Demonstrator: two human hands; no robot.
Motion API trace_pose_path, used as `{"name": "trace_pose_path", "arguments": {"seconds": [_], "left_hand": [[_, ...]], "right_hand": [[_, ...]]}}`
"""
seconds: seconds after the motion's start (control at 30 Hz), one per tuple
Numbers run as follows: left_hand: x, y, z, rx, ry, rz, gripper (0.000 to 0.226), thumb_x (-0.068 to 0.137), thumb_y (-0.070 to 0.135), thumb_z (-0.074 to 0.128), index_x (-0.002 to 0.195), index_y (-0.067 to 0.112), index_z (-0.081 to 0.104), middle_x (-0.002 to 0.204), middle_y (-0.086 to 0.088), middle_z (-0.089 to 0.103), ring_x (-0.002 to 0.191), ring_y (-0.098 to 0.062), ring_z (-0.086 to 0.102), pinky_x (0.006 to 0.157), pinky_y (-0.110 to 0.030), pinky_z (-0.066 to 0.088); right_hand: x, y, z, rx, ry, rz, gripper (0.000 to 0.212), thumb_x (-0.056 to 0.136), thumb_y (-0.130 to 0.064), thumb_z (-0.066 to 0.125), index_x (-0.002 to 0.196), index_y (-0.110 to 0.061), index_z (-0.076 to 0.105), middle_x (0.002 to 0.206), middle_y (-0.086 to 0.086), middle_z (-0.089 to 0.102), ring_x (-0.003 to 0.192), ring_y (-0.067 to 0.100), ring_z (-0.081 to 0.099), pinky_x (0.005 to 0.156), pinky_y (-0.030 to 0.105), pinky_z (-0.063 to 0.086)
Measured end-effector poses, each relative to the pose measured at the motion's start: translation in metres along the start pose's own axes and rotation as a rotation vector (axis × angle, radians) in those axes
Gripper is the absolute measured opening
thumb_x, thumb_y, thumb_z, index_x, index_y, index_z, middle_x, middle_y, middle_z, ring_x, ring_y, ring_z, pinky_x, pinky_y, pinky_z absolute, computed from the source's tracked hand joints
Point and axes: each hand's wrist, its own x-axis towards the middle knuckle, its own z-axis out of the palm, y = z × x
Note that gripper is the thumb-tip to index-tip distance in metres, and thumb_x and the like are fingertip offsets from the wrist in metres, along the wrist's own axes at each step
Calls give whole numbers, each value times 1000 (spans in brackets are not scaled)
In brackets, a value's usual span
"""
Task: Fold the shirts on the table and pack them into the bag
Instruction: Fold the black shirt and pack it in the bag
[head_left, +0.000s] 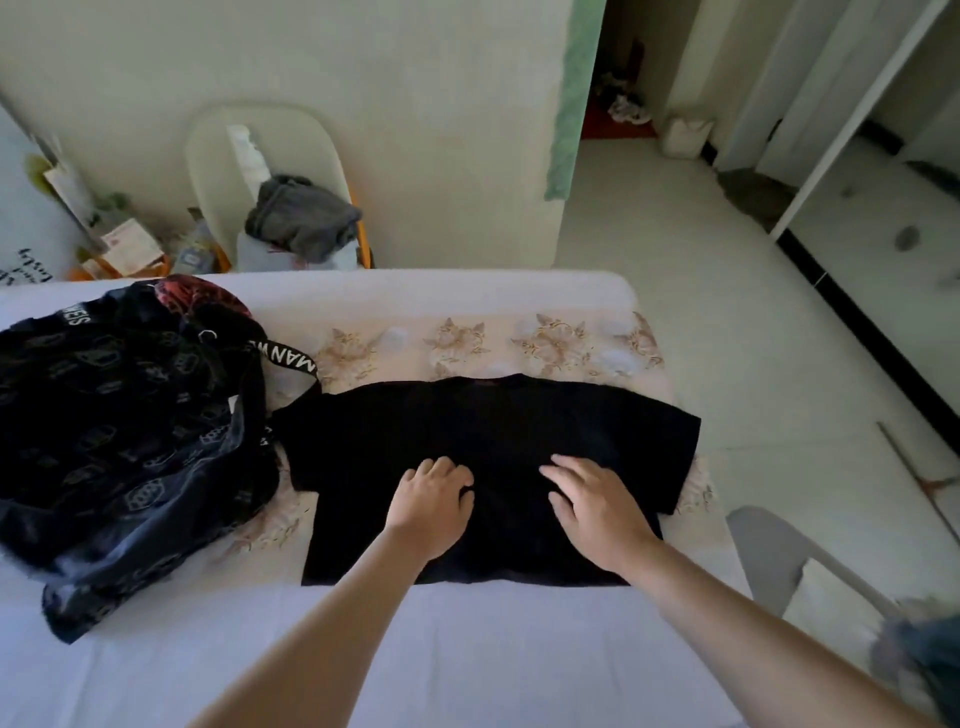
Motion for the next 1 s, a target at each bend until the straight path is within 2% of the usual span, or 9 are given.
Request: {"name": "trace_pose_path", "arguments": {"seconds": [0.07,0.27,0.43,0.5,0.63,0.7,0.77,0.83,1.0], "left_hand": [[30,25,1,-38,-54,112,38,102,37,39,137,28,49,136,7,49,124,-17,45,105,-34,37],[105,101,13,53,-196,368,52,106,39,29,156,30,17,163,4,14,150,-17,11,119,-37,18],[149,137,35,244,-297,539,60,105,47,22,157,32,-5,164,0,-13,151,-20,-14,122,-43,7],[163,141,43,296,-377,527,61,105,50,20,157,32,-6,164,-1,-17,150,-21,-18,122,-46,3],[178,152,45,261,-349,500,59,104,53,22,157,31,9,164,-2,0,150,-25,-4,121,-47,7],[184,159,41,163,-274,472,54,104,49,25,154,30,24,158,0,21,145,-23,15,118,-43,14],[190,166,36,42,-209,449,48,104,40,32,151,28,30,150,4,34,138,-20,27,115,-39,21],[198,174,29,-80,-185,433,47,103,30,39,150,27,32,149,5,37,137,-18,31,114,-38,27],[216,201,12,-196,-166,451,52,100,12,41,150,24,32,150,3,37,136,-20,34,111,-38,34]], "right_hand": [[6,29,-8,-69,48,174,42,99,-28,55,139,-17,56,146,7,51,134,24,48,104,41,45],[-3,104,-20,-195,-337,469,58,106,-46,26,159,-26,14,167,2,6,153,22,8,120,43,21],[-2,134,-29,-101,-172,493,44,104,-39,38,147,-29,44,158,-4,33,145,17,29,113,36,26],[9,144,-35,-71,-55,585,43,102,-34,44,145,-26,44,152,-1,40,138,20,37,109,37,30],[31,174,-41,86,-51,905,66,99,-41,50,155,-19,23,147,8,47,132,31,45,105,45,38],[37,187,-40,231,-89,1005,61,95,-46,55,148,-23,38,135,5,59,122,29,55,101,43,45],[40,192,-39,299,11,1016,34,90,-42,63,122,-30,61,118,-5,68,108,22,62,96,40,49],[41,191,-38,322,125,1022,12,87,-31,69,97,-35,64,106,-12,69,99,15,64,93,37,50],[41,177,-45,513,311,938,22,84,-9,67,93,-28,59,93,-9,66,84,12,62,70,18,43]]}}
